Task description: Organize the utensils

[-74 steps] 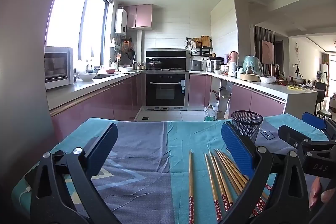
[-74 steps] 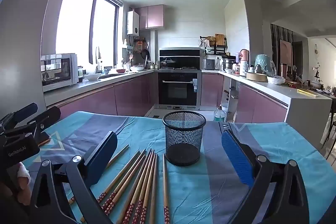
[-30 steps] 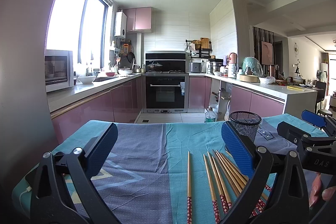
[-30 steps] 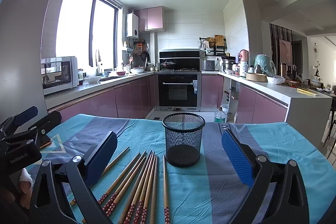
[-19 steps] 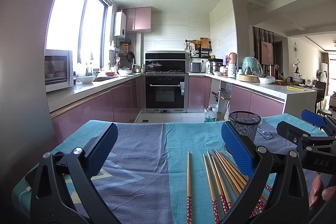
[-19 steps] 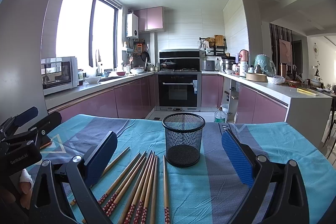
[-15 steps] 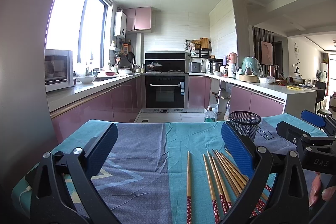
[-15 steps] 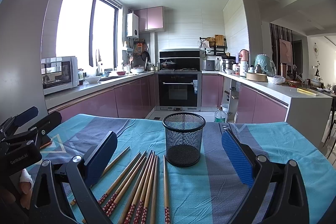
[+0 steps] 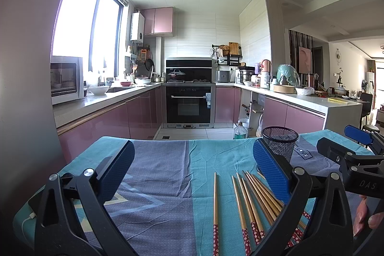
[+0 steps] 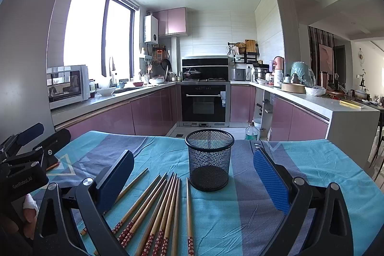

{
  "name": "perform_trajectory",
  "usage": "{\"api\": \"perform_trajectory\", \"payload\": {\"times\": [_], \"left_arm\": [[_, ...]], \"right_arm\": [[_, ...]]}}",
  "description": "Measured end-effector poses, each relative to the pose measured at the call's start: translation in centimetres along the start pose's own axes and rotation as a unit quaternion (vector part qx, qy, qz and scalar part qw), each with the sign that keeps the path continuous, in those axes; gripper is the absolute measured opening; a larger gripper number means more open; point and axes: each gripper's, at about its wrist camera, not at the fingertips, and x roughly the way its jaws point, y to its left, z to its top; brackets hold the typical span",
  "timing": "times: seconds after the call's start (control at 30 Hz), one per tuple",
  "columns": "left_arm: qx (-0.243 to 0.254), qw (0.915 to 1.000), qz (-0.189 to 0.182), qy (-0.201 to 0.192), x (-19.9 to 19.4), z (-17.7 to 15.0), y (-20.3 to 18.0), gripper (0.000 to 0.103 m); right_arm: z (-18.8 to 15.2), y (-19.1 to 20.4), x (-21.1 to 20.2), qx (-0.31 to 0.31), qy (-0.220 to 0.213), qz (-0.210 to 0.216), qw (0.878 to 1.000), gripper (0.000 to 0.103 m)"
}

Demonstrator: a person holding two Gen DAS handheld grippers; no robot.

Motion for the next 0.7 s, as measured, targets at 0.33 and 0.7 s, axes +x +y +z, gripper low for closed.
{"api": "perform_trajectory", "payload": {"times": [0.33, 0.7], "left_arm": [[0.0, 1.0, 0.0, 0.0, 0.03, 0.01, -0.02, 0.097], [0.0, 1.0, 0.001, 0.001, -0.02, -0.04, -0.02, 0.097]], "right_arm": [[0.02, -0.03, -0.05, 0.0, -0.001, 0.001, 1.0, 0.096], [0.05, -0.09, -0.06, 0.001, 0.0, 0.001, 1.0, 0.096]]}}
